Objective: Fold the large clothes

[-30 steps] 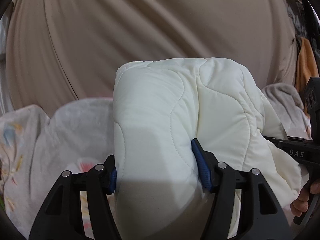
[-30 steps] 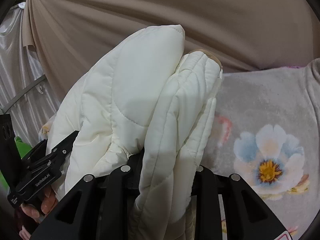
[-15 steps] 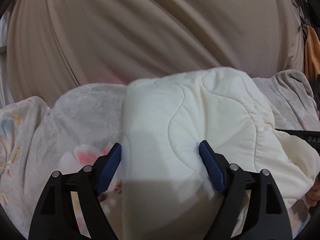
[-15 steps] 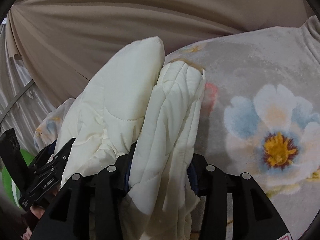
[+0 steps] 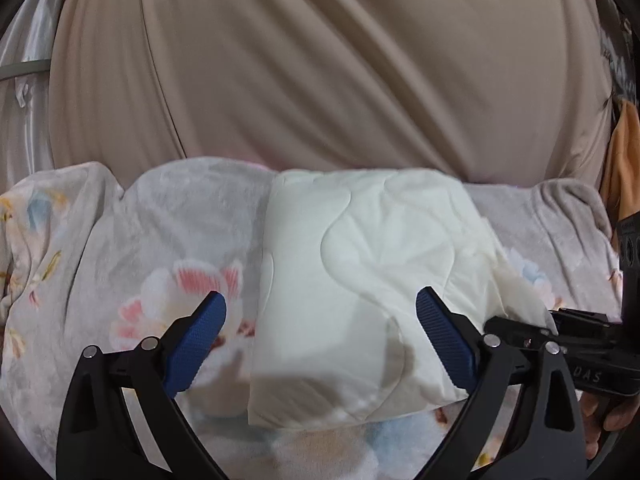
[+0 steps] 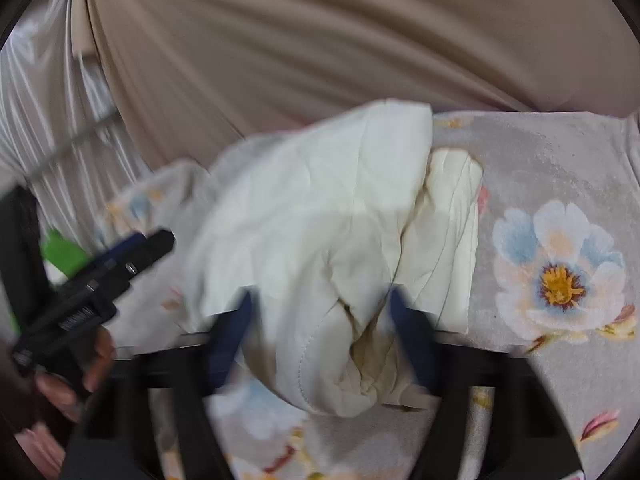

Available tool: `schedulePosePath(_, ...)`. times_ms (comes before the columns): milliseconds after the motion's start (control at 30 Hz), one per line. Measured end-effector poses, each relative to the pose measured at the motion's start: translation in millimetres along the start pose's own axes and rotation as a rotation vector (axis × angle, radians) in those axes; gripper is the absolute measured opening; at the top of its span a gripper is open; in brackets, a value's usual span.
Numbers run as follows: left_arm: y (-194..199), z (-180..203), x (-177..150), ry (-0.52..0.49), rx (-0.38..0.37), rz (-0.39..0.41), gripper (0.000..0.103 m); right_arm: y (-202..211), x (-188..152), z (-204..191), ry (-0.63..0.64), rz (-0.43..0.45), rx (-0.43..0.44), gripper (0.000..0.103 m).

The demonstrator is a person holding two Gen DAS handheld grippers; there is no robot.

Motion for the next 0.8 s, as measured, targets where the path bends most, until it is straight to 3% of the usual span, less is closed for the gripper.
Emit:
schedulePosePath(100,-1,3,-10,-0.048,0.033,-0.010,0.091,22,18,-2,0.009,0.100,0.027,0.018)
schedulePosePath(167,-4,6,-20,-0.077,0.048,-0.031,0.091,28,24,0,0.042,0.125,-0.002,0.018)
schedulePosePath(300,-20,12,-47,-0.057,0.027,-0.115,0.091,-12,-19,37,-0.019,-0.008,-0.063,0.019)
schedulePosePath(367,-26,15,-59,-0.065,0.030,-0.136,0.092,-23,-38,49,-0.064,-0.028,-0.055,0.020)
schedulePosePath(533,-30,15,-65,-0.060,0.046,-0.134,0.093,-19,-34,42,-0.070,-0.033,-0.044,0.023)
schedulePosePath(633,-27,12,-61,-0.051,0.051,-0.128,0.093,7,-12,38,-0.121,0.040,-0.049,0.028)
schedulePosePath(733,-28,12,-61,-0.064,0.060,-0.126,0.093,32,31,17,-0.038,0.174,-0.097,0.033)
schedulePosePath(800,-28,11,-61,-0.060,0.064,-0.126,0.093,36,55,-8,0.035,0.218,-0.085,0.033)
Point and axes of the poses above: each gripper's, at about its wrist camera, not at the fingertips, and y roughly against the way its jaws point, z to its right, x to its top, the point moved 8 cm from there along -y, roughly the way its jaws point, and after that the axes turned 15 degrees about z, right-handed, at the moved point
